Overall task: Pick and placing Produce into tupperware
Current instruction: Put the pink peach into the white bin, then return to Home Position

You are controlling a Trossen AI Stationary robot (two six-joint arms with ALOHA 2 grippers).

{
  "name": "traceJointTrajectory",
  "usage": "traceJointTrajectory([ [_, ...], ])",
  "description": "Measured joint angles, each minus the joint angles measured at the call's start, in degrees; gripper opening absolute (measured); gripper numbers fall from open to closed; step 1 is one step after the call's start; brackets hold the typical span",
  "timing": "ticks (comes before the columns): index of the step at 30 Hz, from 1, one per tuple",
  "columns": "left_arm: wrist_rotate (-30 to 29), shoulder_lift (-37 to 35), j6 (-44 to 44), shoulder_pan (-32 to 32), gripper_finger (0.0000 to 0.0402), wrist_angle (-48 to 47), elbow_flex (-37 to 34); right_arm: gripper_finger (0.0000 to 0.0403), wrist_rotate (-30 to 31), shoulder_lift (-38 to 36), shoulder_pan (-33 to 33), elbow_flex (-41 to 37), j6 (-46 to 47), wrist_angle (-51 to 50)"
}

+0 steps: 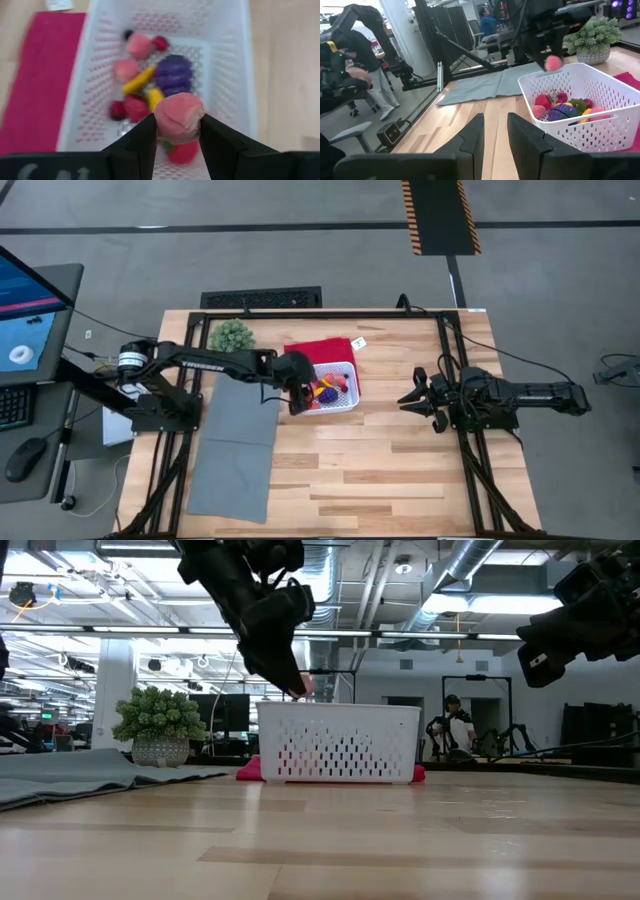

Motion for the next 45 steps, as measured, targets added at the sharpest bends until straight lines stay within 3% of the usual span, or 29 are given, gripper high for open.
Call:
traceJointTrajectory([
  [9, -1.74, 0.76, -1.42, -0.55, 0.0132, 0.55, -0.10, 0.0107, 0.00, 0.06, 0.00, 0.00, 0.49, 0.00],
  [17, -4.01, 0.81, -0.61, -0.56, 0.0240, 1.08, -0.05, 0.0107, 0.00, 0.34, 0.00, 0.00, 0.48, -0.01],
  [20, -6.42, 0.92, 5.97, -0.60, 0.0279, 1.30, 0.16, 0.0107, 0.02, 0.34, 0.00, 0.00, 0.84, 0.00],
  [24, -7.70, -1.31, 7.09, -0.56, 0.0304, 2.35, 0.13, 0.0107, 1.05, 0.32, -0.13, 0.02, 2.49, -0.11],
  [27, -3.96, -4.13, 6.62, -1.01, 0.0308, 4.82, -0.03, 0.0107, 0.87, 0.31, -0.13, 0.28, 2.85, -0.65],
  [33, 9.08, -16.58, 8.24, -1.19, 0.0307, 15.42, -4.95, 0.0107, -1.55, 0.17, -0.47, 5.76, 0.42, -2.03],
  [38, 8.95, -31.76, 9.03, -1.93, 0.0307, 20.29, -14.70, 0.0107, -0.46, -1.06, -0.37, 11.28, -5.35, -7.56],
  [45, 6.94, -50.90, 8.43, -5.73, 0.0307, 19.55, -26.21, 0.0107, 0.04, -6.80, -0.24, 12.71, -9.01, -11.73],
])
